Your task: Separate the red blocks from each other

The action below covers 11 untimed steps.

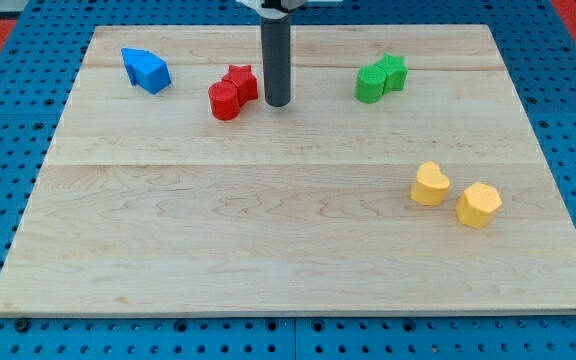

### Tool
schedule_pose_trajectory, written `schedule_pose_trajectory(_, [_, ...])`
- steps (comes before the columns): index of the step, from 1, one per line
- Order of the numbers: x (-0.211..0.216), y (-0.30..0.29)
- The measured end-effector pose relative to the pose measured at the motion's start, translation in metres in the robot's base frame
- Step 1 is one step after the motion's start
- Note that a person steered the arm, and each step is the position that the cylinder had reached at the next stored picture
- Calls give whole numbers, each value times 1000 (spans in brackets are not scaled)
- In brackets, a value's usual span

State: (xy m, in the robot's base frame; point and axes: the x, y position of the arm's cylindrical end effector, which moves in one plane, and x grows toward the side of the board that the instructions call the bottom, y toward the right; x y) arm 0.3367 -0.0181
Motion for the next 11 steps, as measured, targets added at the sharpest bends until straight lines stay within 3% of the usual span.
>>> schedule_pose_trajectory(5, [-4,-26])
schedule_pose_trajectory(7, [76,1])
schedule_pose_trajectory(9, [84,9])
schedule_pose_trajectory(10, [84,46])
schedule_pose_trajectory(11, [46,18])
